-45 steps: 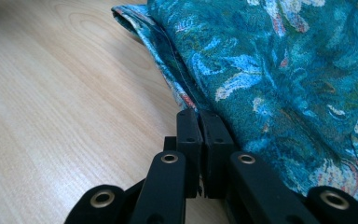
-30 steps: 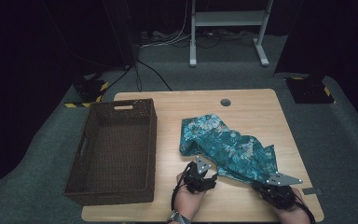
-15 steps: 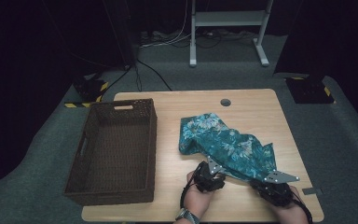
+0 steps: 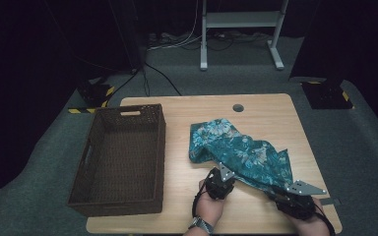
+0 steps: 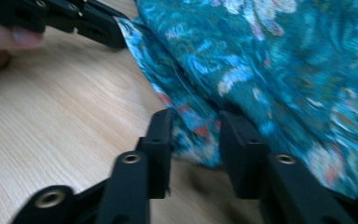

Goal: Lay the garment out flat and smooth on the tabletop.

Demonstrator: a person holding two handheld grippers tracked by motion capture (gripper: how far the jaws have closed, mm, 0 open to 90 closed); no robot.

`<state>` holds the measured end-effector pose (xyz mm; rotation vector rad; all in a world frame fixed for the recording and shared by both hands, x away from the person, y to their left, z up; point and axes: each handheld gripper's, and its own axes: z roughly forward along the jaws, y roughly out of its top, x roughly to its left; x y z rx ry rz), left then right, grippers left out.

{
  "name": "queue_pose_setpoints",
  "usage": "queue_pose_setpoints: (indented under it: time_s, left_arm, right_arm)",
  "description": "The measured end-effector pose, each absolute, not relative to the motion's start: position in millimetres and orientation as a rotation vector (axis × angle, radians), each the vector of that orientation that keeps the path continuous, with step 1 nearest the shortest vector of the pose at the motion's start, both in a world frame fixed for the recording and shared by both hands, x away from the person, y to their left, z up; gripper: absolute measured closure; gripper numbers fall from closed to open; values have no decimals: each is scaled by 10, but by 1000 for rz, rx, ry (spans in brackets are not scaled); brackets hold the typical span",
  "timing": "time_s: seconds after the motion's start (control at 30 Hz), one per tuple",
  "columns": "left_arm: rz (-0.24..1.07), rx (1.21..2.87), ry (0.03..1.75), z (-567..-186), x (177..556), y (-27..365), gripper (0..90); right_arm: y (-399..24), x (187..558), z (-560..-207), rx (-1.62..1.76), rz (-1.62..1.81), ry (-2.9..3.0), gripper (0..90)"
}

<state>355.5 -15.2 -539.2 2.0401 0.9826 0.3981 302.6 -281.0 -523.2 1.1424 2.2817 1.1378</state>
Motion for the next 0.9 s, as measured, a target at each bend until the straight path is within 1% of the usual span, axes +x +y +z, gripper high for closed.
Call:
queue_pose_setpoints:
  time_s: [0.1,0.3,0.43,0.5,0.7,0.9]
  left_arm:
    - [399,2039,996,-5393,3552,-145,810]
    - [404,2037,1013,-5395,3539,-115,805]
    - [403,2031,1029,-5397,3530,-66,805]
    - [406,2029,1037,-5397,3529,-34,805]
    - [416,2023,1064,-5398,3548,55,805]
    - [417,2016,1090,-5401,3573,113,805]
  right_arm:
    - [-2842,2979,-5240,1149,1115,2274,569]
    - [-2803,2959,-5323,1130,1026,2303,497]
    - [-2744,2989,-5374,1137,1014,2303,478]
    - [-2706,3011,-5376,1138,1004,2289,452]
    - [-2548,3061,-5331,1071,1003,2259,434]
    - [-2422,3192,-5391,1127,1015,2257,409]
